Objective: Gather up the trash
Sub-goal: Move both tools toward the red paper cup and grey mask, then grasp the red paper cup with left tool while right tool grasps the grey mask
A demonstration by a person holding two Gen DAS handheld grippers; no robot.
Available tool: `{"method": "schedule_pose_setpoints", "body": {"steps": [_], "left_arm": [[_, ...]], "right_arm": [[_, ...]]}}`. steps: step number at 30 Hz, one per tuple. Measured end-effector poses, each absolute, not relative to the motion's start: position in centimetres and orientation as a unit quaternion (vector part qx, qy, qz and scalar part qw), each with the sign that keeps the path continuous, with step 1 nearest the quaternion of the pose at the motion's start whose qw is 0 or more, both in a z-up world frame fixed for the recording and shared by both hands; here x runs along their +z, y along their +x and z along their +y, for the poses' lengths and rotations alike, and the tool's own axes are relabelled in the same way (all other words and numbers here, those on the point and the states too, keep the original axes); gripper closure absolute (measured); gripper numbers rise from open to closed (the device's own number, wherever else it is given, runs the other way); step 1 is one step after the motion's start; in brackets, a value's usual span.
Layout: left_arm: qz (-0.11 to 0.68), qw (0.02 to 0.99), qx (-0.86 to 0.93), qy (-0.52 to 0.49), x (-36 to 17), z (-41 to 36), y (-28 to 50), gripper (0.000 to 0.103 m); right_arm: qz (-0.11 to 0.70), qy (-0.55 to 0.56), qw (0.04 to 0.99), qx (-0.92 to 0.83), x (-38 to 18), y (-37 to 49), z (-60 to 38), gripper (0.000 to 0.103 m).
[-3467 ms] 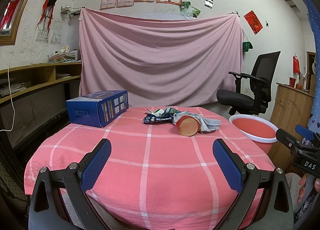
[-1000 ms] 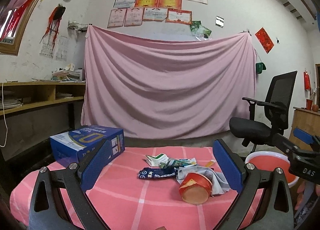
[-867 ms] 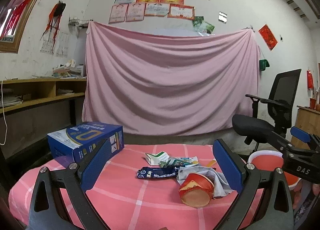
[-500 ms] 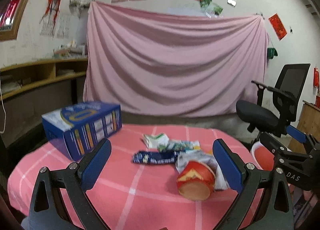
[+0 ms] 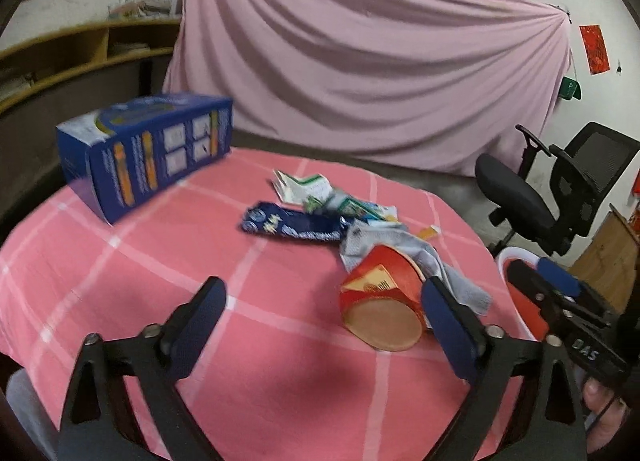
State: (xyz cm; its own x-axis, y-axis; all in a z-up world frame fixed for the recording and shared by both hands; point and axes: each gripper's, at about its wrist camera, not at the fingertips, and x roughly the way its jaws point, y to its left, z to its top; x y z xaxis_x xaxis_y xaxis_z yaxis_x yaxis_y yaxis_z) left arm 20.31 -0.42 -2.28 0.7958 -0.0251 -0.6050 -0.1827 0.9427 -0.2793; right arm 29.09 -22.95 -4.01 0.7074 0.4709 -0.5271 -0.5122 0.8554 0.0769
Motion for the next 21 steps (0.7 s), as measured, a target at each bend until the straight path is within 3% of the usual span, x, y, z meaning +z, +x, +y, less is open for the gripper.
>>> {"method": "schedule_pose_setpoints", "body": {"steps": [3, 8, 13, 16, 20, 21], "left_arm": [[0.332, 0.928, 0.025, -0.167, -2.4, -0.8, 20.7, 0.032], [0.338, 0.926, 0.007, -0.165, -2.2, -1.9, 21.1, 0.051], [0.359, 0.916, 0.005, -0.179, -2.8, -1.9, 21.9, 0.053], [0.374, 0.907, 0.004, -0.191, -3.1, -1.4, 22.3, 0.064], [0.376, 0.906, 0.003, -0.195, -2.9, -0.9, 22.1, 0.064], [0.375, 0.906, 0.005, -0.194, -2.8, -0.8, 22.1, 0.064]], "right_arm": [[0.303, -0.041, 0.910, 0.281, -4.6, 29.7, -22.3, 0.038], [0.331, -0.033, 0.893, 0.302, -5.1, 30.6, -21.2, 0.042], [0.361, -0.023, 0.878, 0.314, -5.9, 31.8, -20.2, 0.048], [0.382, -0.009, 0.864, 0.327, -6.5, 32.6, -19.6, 0.053], [0.406, -0.002, 0.848, 0.342, -7.2, 33.1, -19.0, 0.056], [0.409, -0.004, 0.845, 0.344, -7.3, 33.2, -18.9, 0.061]]}}
